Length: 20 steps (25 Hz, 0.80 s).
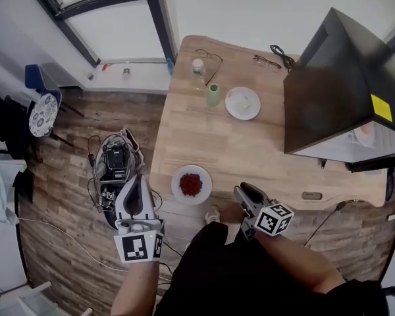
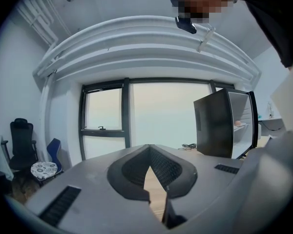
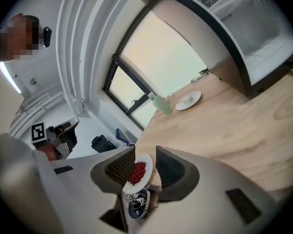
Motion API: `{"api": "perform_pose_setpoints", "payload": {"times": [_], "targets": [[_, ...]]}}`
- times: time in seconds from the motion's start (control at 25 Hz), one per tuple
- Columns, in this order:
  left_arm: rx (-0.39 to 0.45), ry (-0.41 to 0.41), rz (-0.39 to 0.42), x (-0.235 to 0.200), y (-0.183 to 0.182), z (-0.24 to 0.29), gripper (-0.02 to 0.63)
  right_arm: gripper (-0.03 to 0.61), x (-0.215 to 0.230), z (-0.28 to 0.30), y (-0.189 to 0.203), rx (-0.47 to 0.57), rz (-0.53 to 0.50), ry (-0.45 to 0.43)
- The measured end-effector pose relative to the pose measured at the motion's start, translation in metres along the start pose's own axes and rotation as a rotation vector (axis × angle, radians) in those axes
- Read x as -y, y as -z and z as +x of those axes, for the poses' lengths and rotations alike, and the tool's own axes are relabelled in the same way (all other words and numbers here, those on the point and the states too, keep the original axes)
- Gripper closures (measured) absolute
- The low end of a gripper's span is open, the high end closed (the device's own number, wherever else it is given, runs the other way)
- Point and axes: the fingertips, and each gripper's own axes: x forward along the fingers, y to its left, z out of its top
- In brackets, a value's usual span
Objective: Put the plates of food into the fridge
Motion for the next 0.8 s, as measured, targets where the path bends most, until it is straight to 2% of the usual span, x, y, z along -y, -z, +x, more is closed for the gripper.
{"api": "perform_pose_setpoints", "payload": {"times": [0.2,0.4,0.6,0.8], "targets": [[-0.02,-0.041,0.01,-0.016,0.007,-0.012,0.611,0.43,-0.009,0.025,0.048,-0.093,0.061,-0.027],[-0.074,-0.064,0.03,-0.029,0.02,-0.034,0.611,0.43,-0.004,0.042,0.087,-0.135,0.22,0.003],[-0.109,-0.087,0.045,-0.036,0.03,-0.045,0.611,0.416,-0.01,0.064,0.112,-0.198,0.332,-0.051],[-0.131,-0.095,0.063,-0.044,0.031,-0.05,0.611,0.413,-0.015,0.088,0.125,-0.216,0.426,-0.059]]}}
